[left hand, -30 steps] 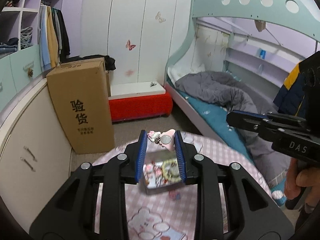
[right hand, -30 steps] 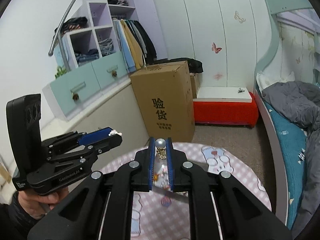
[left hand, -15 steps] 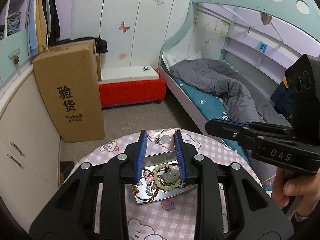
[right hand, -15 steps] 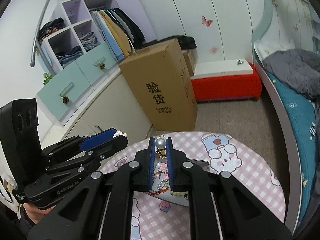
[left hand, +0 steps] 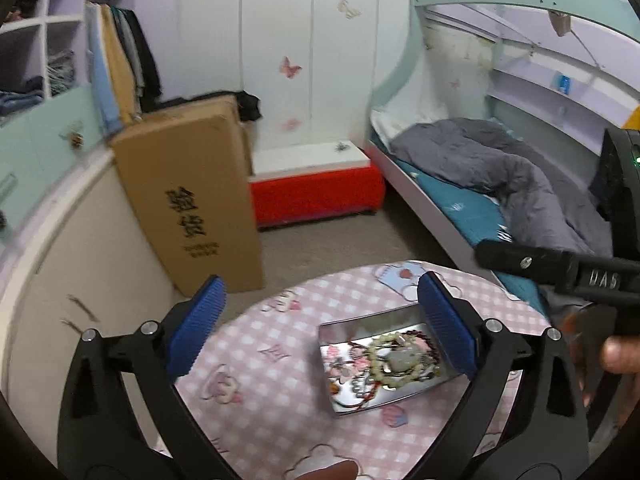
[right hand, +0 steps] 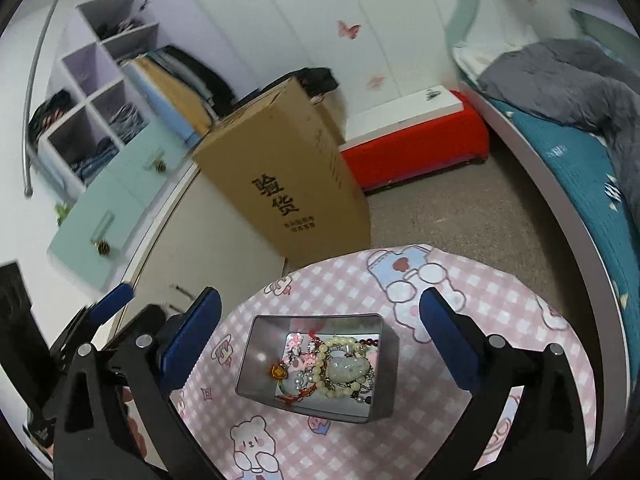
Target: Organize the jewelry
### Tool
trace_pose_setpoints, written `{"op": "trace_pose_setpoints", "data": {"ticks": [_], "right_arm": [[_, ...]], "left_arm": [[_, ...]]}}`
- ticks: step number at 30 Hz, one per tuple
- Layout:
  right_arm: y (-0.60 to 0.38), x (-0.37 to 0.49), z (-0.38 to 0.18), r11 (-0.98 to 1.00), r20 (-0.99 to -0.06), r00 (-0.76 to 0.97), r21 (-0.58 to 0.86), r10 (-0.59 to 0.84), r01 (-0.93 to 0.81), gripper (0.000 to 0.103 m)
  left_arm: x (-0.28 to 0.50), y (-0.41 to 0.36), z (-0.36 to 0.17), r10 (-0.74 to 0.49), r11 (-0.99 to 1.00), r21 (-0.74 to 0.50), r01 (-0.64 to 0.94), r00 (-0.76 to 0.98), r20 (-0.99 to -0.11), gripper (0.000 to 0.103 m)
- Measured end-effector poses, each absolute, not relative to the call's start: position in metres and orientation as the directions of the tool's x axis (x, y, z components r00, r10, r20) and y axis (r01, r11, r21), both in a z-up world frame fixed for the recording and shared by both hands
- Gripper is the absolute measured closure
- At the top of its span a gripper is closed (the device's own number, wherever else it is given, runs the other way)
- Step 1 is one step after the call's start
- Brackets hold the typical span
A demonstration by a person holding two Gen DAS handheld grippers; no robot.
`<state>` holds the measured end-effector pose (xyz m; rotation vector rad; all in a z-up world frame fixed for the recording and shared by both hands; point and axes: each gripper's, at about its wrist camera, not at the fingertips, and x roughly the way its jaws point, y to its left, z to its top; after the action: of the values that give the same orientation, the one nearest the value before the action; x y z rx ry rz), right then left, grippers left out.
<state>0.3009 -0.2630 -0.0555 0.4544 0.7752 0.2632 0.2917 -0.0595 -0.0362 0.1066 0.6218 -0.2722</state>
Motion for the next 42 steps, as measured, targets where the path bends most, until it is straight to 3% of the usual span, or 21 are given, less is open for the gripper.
{"op": "trace_pose_setpoints", "data": {"ticks": [9,21,27,42], "right_arm": [[-0.26,0.271,-0.022,0.896,-0.588,0.738,0.44,0.332,-0.052,0.007],[-0.221,0.156,0.032,0.98,-0.472,0.866,0.176,0.166,-0.092,0.007],[-0.209,0.101,0.026,0.994,-0.426,0.9,0.089,0.093,-0.06,0.007],[-0.19,0.032,-0.008,0.999,-0.373,0.928,0.033,-0.018,0.033,0.007]], "left_arm": [[0.242,-0.034,0.001,-0.182,0.977,0.009,0.214,0.85,-0.494,0.008],[0.134,-0.02,0.037,-0.117,0.987,0.063,0.147,0.933,-0.339,0.006],[0.087,-0.014,0.032,-0.091,0.992,0.056,0.114,0.945,-0.314,0.006],[0.014,0.006,0.012,-0.062,0.998,0.006,0.066,0.962,-0.266,0.006]]}}
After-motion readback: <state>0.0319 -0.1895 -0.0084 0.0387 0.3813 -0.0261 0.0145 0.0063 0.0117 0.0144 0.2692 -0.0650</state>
